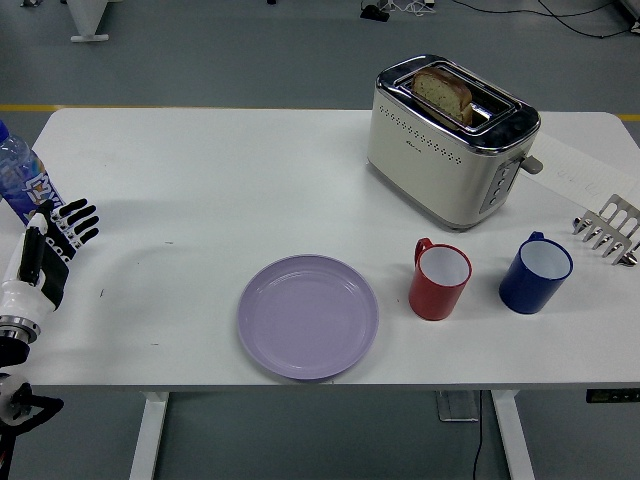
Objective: Push plate across desktop
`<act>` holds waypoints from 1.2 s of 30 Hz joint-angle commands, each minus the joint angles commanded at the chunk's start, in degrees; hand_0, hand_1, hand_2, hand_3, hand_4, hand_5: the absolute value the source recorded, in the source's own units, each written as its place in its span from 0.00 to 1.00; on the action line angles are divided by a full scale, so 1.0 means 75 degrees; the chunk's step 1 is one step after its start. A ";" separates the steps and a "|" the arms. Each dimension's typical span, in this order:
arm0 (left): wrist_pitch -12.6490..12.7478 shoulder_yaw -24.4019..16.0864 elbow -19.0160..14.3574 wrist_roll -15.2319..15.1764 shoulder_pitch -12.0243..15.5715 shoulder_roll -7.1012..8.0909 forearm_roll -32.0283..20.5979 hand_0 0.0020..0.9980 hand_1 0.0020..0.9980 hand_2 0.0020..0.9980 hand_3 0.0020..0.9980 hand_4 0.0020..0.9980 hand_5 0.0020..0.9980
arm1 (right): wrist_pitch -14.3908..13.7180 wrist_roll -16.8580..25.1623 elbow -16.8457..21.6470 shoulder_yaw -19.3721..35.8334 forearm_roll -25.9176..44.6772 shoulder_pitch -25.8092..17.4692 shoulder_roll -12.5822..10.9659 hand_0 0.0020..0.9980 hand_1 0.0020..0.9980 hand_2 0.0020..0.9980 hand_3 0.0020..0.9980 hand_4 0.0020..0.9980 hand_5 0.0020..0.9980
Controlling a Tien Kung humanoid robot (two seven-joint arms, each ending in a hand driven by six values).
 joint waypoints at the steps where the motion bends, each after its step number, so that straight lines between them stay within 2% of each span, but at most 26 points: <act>1: 0.0002 -0.0002 0.0001 0.0000 -0.0001 0.0000 0.0001 0.80 0.77 0.74 0.68 0.56 1.00 | 0.0002 0.0001 0.0000 -0.0003 0.0002 0.0001 0.0000 0.57 0.48 0.62 0.64 0.42 0.60; 15: -0.0009 -0.0137 -0.0028 0.0119 -0.0056 0.0015 0.0024 0.80 0.77 0.74 0.68 0.57 1.00 | 0.0042 0.0026 -0.0020 -0.0056 0.0060 0.0041 0.0000 0.57 0.48 0.62 0.64 0.42 0.60; 20: 0.0023 -0.0289 -0.0127 0.0572 -0.0088 0.0077 0.0144 0.80 0.77 0.74 0.68 0.57 1.00 | 0.0046 0.0036 -0.0022 -0.0084 0.0106 0.0062 0.0000 0.57 0.48 0.62 0.64 0.42 0.60; 24: -0.0101 -0.0354 -0.0223 0.0836 -0.0104 0.0130 0.0213 0.80 0.77 0.74 0.68 0.57 1.00 | 0.0049 0.0039 -0.0025 -0.0069 0.0086 0.0069 0.0000 0.57 0.48 0.62 0.64 0.42 0.60; 36: -0.0128 -0.0412 -0.0217 0.0848 -0.0104 0.0104 0.0180 0.80 0.77 0.75 0.68 0.57 1.00 | 0.0046 0.0035 -0.0029 -0.0060 0.0077 0.0081 0.0000 0.57 0.48 0.62 0.64 0.41 0.60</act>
